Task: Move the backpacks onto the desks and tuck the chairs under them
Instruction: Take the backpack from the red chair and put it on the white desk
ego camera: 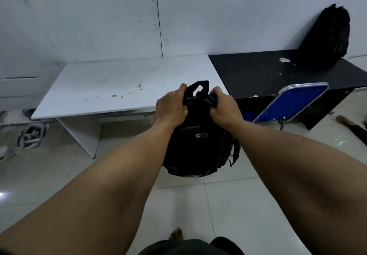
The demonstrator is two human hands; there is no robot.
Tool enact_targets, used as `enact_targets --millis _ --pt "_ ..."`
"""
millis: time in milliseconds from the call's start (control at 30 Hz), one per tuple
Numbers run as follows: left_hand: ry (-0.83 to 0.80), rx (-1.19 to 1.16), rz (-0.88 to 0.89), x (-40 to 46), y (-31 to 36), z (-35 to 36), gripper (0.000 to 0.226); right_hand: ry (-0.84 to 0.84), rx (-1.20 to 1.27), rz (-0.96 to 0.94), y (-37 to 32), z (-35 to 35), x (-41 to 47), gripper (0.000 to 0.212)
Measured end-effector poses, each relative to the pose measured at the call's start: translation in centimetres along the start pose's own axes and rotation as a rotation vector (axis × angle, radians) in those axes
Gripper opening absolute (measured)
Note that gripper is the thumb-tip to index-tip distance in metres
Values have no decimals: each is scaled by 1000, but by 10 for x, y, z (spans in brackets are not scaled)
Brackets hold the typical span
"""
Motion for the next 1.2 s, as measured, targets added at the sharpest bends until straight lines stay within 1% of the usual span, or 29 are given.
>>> enact_targets --millis 167,300,467,567,700,933,1200 --pt "63 10 5 70 -8 3 34 36 34 -2 -7 -24 67 22" --pt "131 36 -7 133 -18 4 33 88 85 -29 -12 -42 130 27" --pt "201 87 14 208 -28 16 35 117 82 -92 -10 -55 211 28" --pt "212 124 15 250 -33 27 37 108 89 -138 -7 -61 258 30" --pt "221 140 -15 307 -38 41 39 119 69 -155 2 -72 319 31" --pt "225 164 -41 380 -55 59 37 108 38 -188 -1 -79 402 32" --pt "235 115 -24 461 -102 97 33 107 30 -194 0 -55 505 31"
Point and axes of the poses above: each hand's wrist, its own x-axis towards the middle knuckle, its own z-axis out of the palm, y = z × x, the point moved 10 cm from there along x, towards the middle knuckle, and after that the axes turned 8 degrees about z, right-handed, at the moved point
